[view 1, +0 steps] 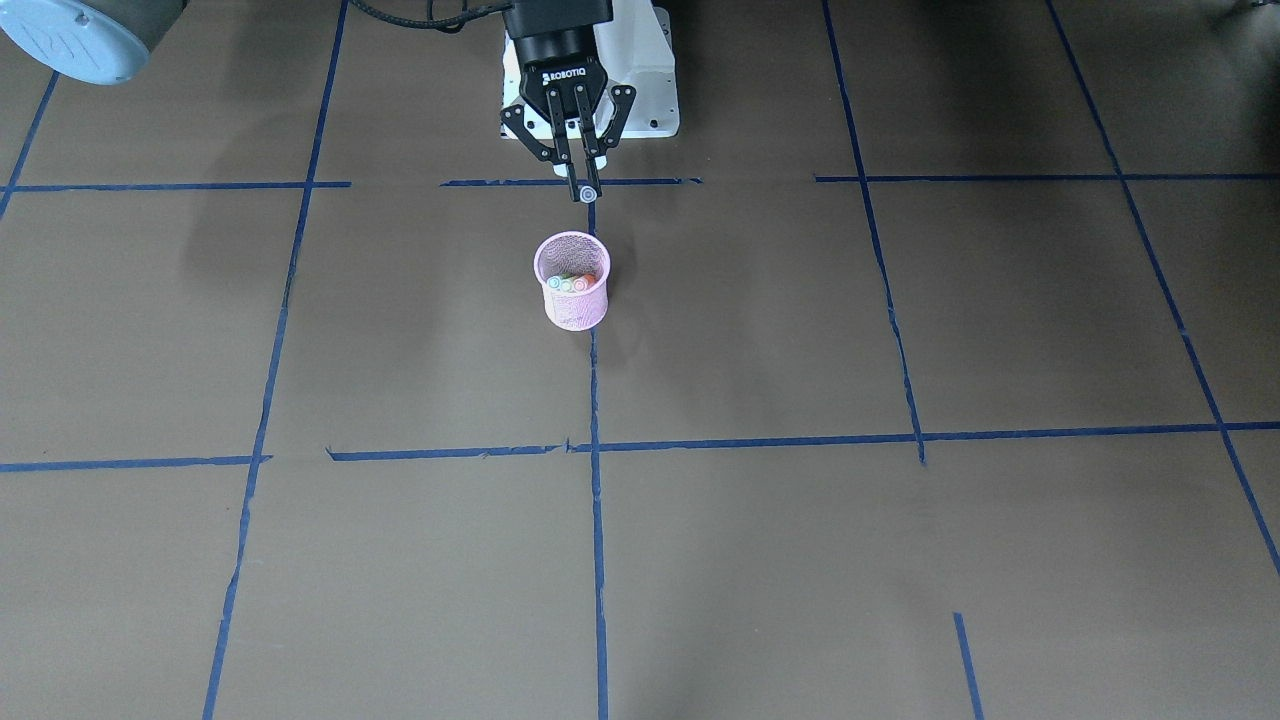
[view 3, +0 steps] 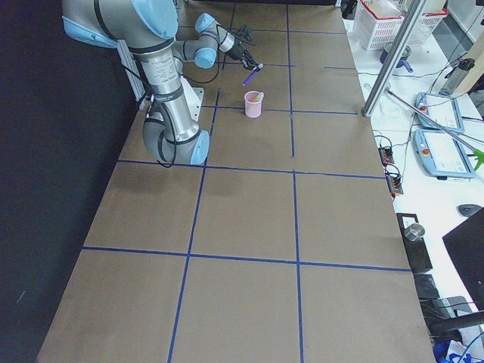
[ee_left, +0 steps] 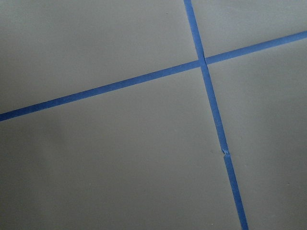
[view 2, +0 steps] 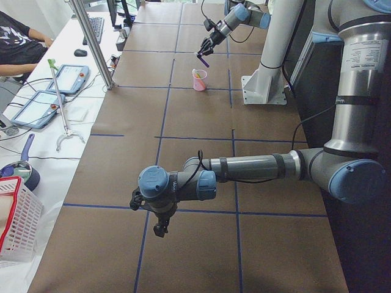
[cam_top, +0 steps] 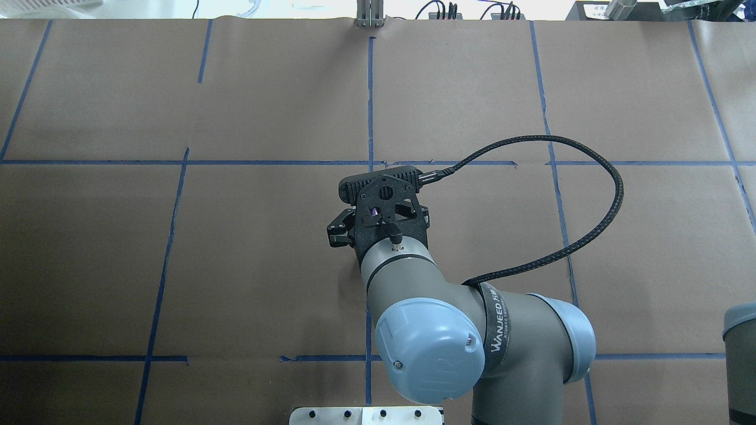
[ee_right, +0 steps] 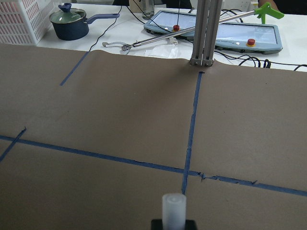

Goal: Collect pens into pen holder
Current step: 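Hold the purple marker above the cup with the right gripper, aligning it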

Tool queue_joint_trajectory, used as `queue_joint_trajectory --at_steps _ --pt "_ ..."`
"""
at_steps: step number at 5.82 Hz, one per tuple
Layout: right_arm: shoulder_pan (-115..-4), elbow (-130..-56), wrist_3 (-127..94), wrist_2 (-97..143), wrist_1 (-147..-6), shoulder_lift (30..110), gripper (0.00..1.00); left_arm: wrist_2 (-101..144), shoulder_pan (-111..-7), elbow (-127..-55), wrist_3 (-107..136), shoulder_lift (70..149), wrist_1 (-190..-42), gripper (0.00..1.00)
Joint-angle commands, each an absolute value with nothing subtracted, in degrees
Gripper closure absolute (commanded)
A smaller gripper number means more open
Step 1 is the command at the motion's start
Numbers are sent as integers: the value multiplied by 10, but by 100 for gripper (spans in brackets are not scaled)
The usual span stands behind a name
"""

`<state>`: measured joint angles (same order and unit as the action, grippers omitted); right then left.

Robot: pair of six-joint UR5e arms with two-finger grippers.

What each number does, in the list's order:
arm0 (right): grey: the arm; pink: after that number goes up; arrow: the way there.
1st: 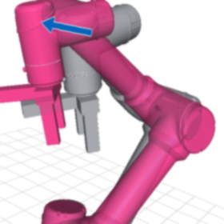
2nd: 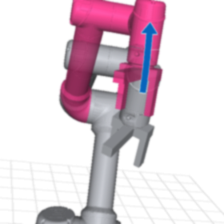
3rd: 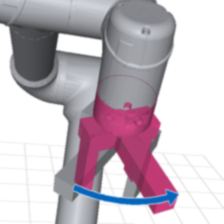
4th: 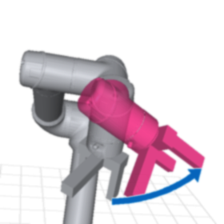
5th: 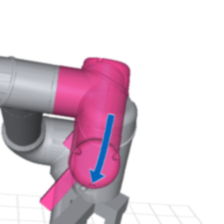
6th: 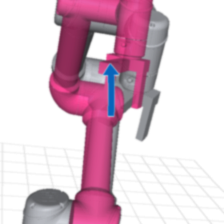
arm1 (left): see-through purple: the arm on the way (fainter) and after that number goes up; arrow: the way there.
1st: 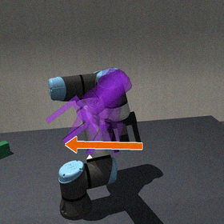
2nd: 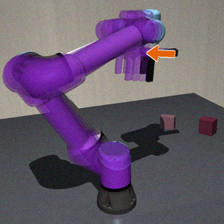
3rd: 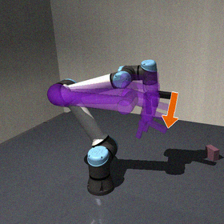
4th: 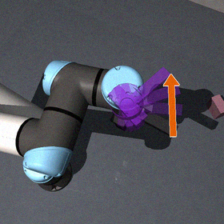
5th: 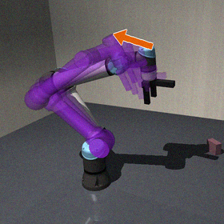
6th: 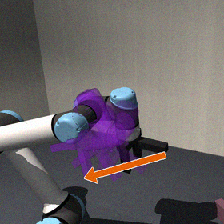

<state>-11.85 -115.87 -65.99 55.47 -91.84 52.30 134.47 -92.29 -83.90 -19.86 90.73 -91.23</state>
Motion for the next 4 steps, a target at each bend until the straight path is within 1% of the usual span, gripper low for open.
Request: queue_joint_trajectory --at_steps 1,4 --pt "-127 -1156 -658 540 -918 523 99 1345 -923 -839 -199 907 -912 0" --pt "-129 -1112 -664 542 -916 523 98 1345 -923 -841 -199 906 -912 0"
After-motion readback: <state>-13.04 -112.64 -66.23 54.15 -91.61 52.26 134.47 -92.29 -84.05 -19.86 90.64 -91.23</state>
